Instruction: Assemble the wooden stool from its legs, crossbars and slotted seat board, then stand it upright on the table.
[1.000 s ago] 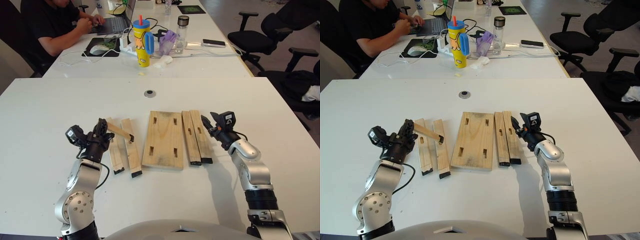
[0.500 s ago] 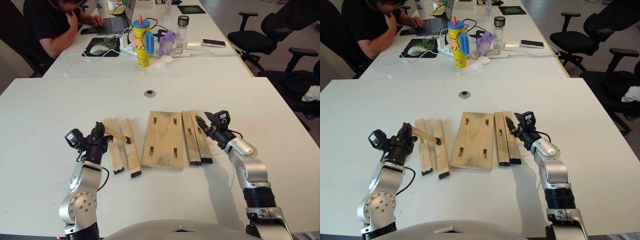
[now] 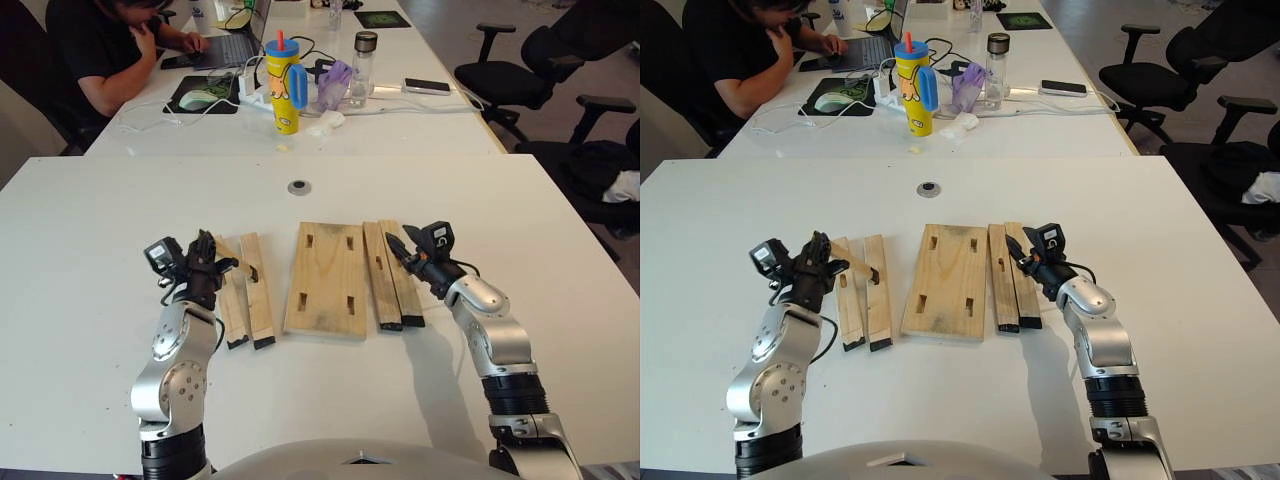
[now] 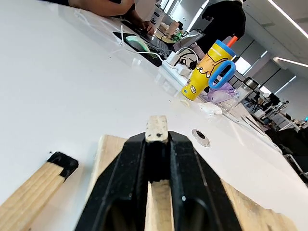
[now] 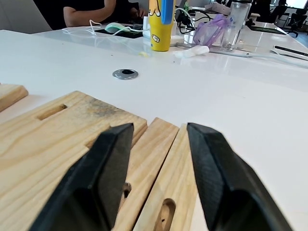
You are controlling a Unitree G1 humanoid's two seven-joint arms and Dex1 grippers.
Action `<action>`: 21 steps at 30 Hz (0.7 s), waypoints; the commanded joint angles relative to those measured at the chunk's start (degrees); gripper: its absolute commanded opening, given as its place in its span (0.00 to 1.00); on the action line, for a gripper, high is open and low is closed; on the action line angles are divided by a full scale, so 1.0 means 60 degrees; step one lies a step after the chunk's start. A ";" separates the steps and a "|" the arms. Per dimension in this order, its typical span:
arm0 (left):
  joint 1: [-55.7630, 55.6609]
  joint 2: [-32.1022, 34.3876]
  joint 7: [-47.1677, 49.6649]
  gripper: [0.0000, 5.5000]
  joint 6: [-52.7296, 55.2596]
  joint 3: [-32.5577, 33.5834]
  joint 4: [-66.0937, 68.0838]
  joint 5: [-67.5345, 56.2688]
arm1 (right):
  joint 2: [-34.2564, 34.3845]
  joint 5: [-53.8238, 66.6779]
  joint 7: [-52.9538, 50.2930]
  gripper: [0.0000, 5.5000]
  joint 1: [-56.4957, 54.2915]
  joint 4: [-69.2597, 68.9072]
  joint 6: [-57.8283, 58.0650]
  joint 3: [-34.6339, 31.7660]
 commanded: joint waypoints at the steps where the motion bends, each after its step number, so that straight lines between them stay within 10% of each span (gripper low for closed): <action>1: 0.0153 0.0571 -0.0061 0.08 0.0948 -0.0733 0.0297 0.0996 | 0.0151 -0.0075 -0.0169 0.37 0.0147 -0.0334 0.0176 0.0106; 21: 0.1126 0.2343 -0.1565 0.08 0.2306 -0.1935 -0.0092 0.2650 | 0.0569 -0.0581 -0.1073 0.37 0.1186 -0.1127 0.0234 0.0399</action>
